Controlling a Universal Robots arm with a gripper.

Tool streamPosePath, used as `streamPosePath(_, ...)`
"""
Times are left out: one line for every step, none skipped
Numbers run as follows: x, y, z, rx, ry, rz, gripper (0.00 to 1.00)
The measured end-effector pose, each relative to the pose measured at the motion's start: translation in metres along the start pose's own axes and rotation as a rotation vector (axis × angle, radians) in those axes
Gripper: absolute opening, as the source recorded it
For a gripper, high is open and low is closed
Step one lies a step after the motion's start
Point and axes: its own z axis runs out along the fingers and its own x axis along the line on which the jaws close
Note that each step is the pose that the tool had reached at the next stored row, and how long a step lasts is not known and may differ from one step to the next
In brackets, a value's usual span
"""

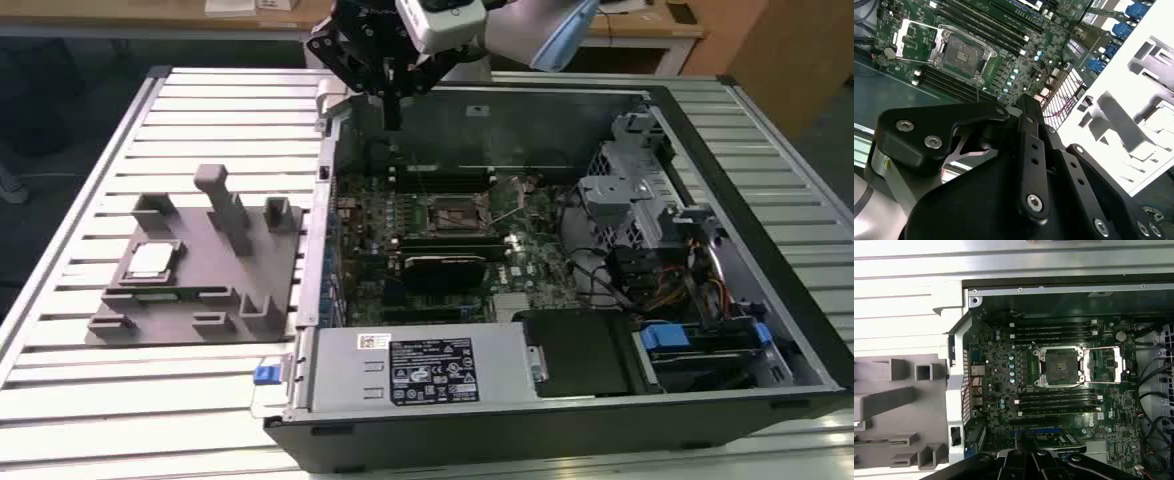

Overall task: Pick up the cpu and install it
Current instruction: 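Reach for the cpu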

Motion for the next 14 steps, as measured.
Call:
streamPosePath(0.0000, 0.0000, 0.0000, 0.0000, 0.0000, 0.000, 0.11)
streamPosePath(0.0000, 0.0000, 0.0000, 0.0000, 0.0000, 0.000, 0.11)
streamPosePath(0.0000, 0.0000, 0.0000, 0.0000, 0.0000, 0.000, 0.11)
streamPosePath(0.0000, 0.0000, 0.0000, 0.0000, 0.0000, 0.000, 0.11)
streamPosePath(0.0001, 0.0000, 0.0000, 0.0000, 0.0000, 0.000, 0.11)
streamPosePath(0.0003, 0.0000, 0.0000, 0.0000, -0.0001, 0.000, 0.11)
streamPosePath(0.0005, 0.0000, 0.0000, 0.0000, 0.0000, 0.000, 0.11)
streamPosePath(0.0010, -0.0001, 0.0000, -0.0001, -0.0001, 0.000, 0.11)
streamPosePath(0.0015, -0.0001, 0.0000, -0.0001, -0.0001, 0.000, 0.11)
streamPosePath(0.0021, -0.0002, 0.0000, -0.0001, -0.0001, 0.000, 0.11)
streamPosePath(0.0028, -0.0002, 0.0000, -0.0001, 0.0000, 0.000, 0.11)
streamPosePath(0.0035, -0.0003, -0.0001, 0.0000, 0.0000, 0.000, 0.11)
streamPosePath(0.0042, -0.0003, -0.0001, 0.0000, 0.0000, 0.000, 0.11)
streamPosePath(0.0050, -0.0004, -0.0001, 0.0000, 0.0000, 0.000, 0.11)
